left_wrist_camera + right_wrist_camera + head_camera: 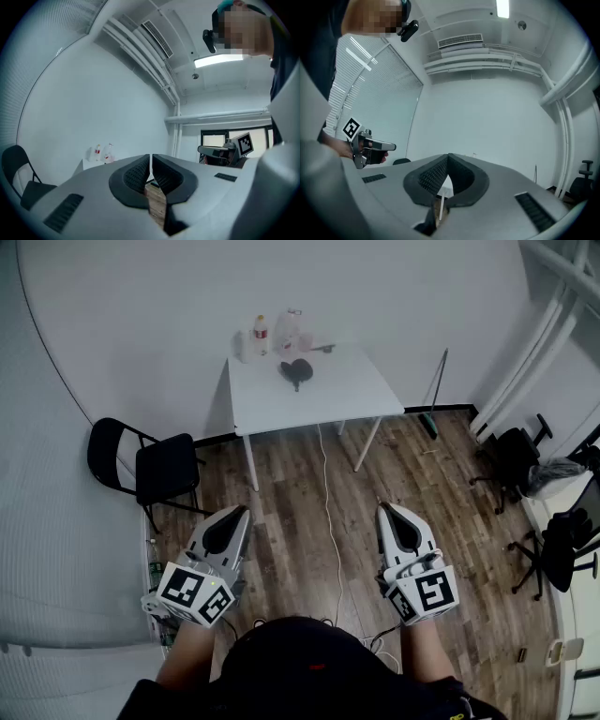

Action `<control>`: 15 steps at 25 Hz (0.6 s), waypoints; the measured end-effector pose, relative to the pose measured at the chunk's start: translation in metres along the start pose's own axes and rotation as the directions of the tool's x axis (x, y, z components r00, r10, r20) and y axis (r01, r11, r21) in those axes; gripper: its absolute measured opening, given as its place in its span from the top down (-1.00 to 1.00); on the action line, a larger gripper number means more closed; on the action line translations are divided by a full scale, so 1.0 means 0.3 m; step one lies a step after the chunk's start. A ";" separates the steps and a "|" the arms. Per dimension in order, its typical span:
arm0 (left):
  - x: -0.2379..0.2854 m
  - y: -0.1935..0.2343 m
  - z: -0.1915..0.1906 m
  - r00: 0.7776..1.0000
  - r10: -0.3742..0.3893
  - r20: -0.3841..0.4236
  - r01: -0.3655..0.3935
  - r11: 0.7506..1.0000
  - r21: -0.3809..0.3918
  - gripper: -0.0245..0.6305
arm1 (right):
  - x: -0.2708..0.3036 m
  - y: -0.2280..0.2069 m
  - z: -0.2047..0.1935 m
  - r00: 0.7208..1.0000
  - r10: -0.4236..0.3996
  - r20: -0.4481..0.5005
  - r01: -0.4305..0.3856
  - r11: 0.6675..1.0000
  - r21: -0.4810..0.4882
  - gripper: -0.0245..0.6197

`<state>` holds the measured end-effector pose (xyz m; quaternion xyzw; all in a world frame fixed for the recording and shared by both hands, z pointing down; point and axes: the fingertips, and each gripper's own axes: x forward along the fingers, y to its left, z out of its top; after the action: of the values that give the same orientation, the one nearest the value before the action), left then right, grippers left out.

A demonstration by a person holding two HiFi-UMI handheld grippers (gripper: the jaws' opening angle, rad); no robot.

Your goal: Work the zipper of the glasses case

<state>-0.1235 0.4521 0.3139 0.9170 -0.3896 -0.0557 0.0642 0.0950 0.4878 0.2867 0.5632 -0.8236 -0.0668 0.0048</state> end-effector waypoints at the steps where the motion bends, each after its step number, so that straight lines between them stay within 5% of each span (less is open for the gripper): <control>1: -0.005 0.001 -0.002 1.000 0.001 -0.001 -0.001 1.000 0.001 0.82 | -0.001 0.005 -0.003 1.000 0.003 -0.002 -0.003 1.000 -0.001 0.86; 15: -0.021 -0.018 -0.013 1.000 0.001 -0.010 -0.001 1.000 0.002 0.82 | -0.012 0.038 0.017 0.998 0.058 0.037 -0.060 0.997 0.044 0.86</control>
<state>-0.1234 0.4606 0.3171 0.9172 -0.3898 -0.0506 0.0655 0.0853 0.4958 0.2832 0.5374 -0.8410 -0.0581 -0.0209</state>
